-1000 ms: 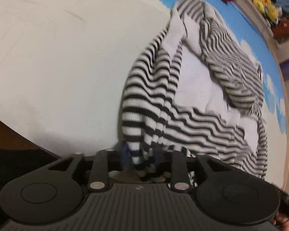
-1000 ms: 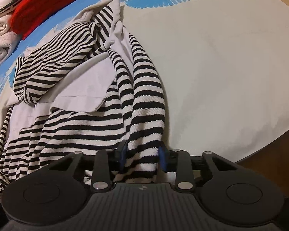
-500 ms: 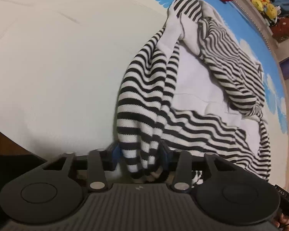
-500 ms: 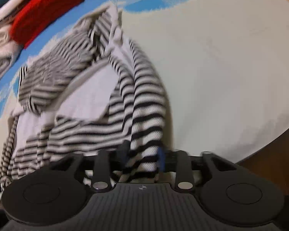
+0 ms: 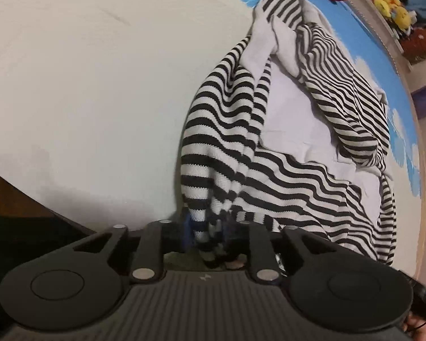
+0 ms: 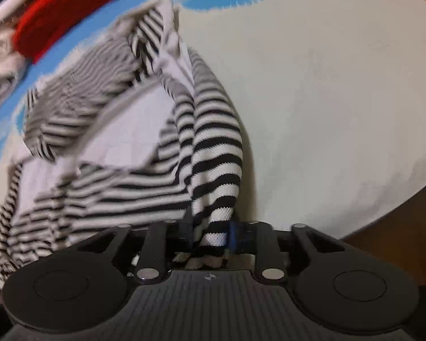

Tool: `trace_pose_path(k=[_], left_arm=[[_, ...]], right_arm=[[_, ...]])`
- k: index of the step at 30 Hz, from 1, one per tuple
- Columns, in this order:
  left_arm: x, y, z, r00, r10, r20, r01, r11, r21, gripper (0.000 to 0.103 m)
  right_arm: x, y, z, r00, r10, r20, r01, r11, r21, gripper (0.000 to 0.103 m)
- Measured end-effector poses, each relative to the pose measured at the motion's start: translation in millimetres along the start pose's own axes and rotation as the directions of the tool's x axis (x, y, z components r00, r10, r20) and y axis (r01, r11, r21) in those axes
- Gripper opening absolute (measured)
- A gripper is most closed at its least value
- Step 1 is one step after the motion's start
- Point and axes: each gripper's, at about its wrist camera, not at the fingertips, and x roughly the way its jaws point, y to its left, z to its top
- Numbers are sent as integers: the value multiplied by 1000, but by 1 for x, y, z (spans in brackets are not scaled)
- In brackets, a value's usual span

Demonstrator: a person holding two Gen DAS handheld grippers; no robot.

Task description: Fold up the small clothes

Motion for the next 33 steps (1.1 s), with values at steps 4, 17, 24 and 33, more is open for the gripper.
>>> trace_pose_path(k=[4,17,24,33], left_arm=[[0,-4,0,1000,3,8,-3,1000,24,23],[5,-13,-4,999,34,24,-37,994,98,7],[-47,-25,3,991,-71,110,52,984,168,6],[-160,-34,-7,955,-253,157,198,934,298,6]], right_arm=[[3,3,0,1000,-12,1,12,1000,-16,31],[4,11,-3,1000,-3,18,5,998,-67,12],[-37,4,8,984,106,142,-108,994,8,9],[-153,-10,15,901,335,277,-348,937,-1,8]])
